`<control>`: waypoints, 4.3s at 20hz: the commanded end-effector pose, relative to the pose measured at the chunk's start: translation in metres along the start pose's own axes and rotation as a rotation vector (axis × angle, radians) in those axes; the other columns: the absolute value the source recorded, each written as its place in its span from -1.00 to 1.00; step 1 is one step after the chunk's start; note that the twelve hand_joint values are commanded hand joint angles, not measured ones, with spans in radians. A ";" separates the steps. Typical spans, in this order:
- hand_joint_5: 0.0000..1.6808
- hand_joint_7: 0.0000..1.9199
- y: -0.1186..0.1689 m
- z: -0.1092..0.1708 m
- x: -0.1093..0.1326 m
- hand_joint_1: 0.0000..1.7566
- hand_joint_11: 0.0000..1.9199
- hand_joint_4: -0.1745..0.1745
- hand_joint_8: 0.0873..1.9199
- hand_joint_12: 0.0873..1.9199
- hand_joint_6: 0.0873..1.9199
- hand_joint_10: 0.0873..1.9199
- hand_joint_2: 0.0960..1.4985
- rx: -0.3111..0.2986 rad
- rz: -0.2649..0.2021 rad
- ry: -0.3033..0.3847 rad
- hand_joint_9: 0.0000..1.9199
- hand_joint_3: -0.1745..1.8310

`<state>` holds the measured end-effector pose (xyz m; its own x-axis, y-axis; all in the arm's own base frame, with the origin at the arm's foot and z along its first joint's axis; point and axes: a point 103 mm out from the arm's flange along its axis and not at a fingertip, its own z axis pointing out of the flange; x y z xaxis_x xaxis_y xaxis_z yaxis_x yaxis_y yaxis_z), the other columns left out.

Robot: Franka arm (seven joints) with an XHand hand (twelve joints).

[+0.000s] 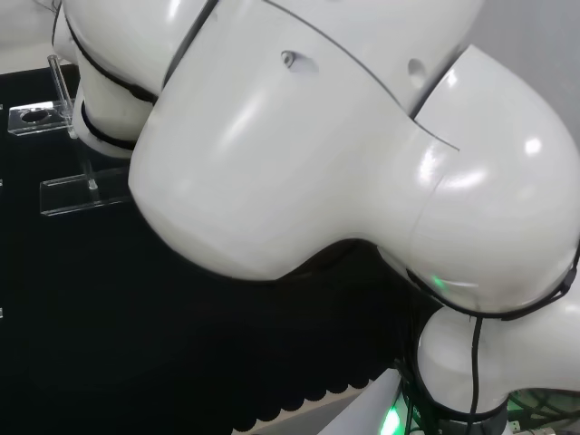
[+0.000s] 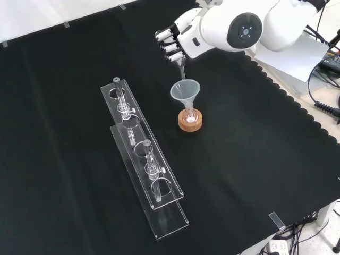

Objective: Pour all the NaCl from the weighing funnel into the round-bottom flask.

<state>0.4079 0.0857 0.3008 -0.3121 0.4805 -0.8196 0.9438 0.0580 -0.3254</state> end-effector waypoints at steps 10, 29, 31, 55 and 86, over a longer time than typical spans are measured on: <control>0.41 0.02 0.003 -0.005 0.003 0.27 -0.17 1.00 -0.41 0.08 -0.08 -0.72 -0.30 0.002 -0.004 -0.068 0.23 0.04; 0.41 0.02 0.003 -0.026 0.009 0.27 -0.17 1.00 -0.41 0.07 -0.08 -0.73 -0.30 0.016 -0.003 -0.199 0.23 0.04; 0.41 0.02 0.004 -0.026 0.008 0.27 -0.17 1.00 -0.41 0.07 -0.08 -0.73 -0.30 0.015 -0.005 -0.205 0.23 0.04; 0.41 0.02 0.004 -0.029 0.011 0.27 -0.16 1.00 -0.41 0.07 -0.08 -0.74 -0.30 0.036 -0.006 -0.268 0.23 0.04; 0.41 0.01 0.013 0.008 -0.008 0.26 -0.16 1.00 -0.41 0.06 -0.08 -0.74 -0.29 0.027 0.000 0.019 0.23 0.04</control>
<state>0.4183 0.0810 0.3035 -0.3118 0.4924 -0.8126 0.9444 0.0665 -0.3221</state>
